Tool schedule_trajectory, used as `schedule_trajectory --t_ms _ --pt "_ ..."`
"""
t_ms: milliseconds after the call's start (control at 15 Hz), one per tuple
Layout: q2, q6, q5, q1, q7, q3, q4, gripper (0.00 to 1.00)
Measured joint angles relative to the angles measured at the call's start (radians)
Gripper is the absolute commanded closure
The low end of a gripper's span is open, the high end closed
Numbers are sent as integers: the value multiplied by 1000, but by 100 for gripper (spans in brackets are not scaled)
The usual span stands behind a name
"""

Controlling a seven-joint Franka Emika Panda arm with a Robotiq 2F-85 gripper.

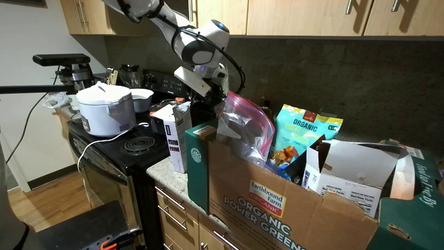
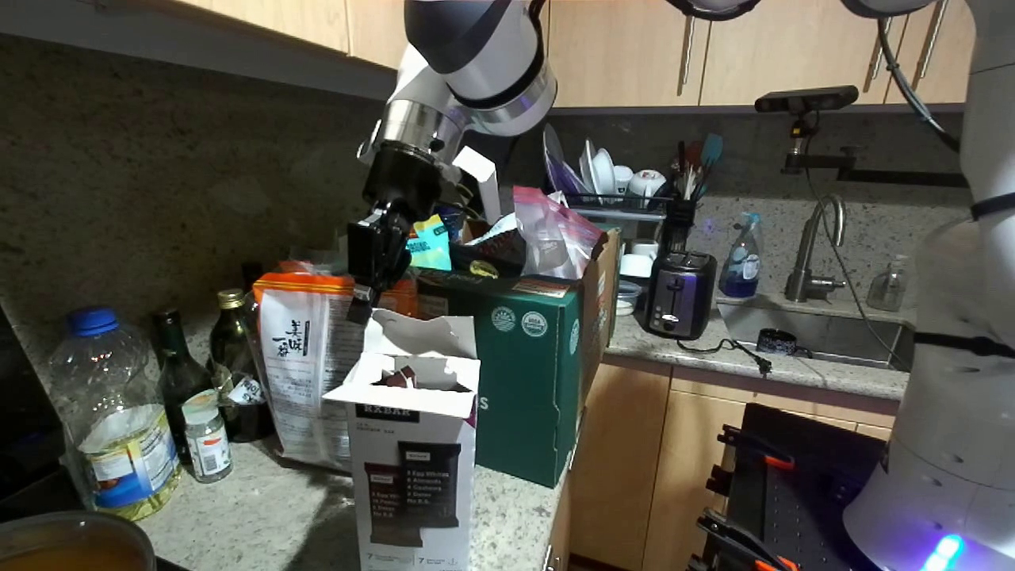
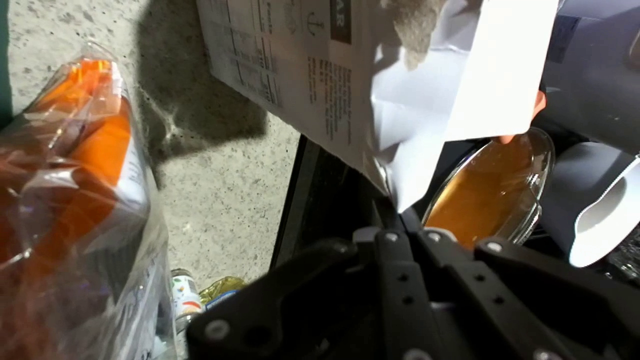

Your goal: Pick up the white box, put it on the table and open it

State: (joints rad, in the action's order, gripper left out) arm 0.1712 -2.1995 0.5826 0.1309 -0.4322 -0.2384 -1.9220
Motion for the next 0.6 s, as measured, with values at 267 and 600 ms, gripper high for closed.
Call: schedule_trajectory --t_ms 267,600 --pt "0 1 22 -5 -21 0 -4 99" --pt "0 1 37 -6 -37 0 -6 71"
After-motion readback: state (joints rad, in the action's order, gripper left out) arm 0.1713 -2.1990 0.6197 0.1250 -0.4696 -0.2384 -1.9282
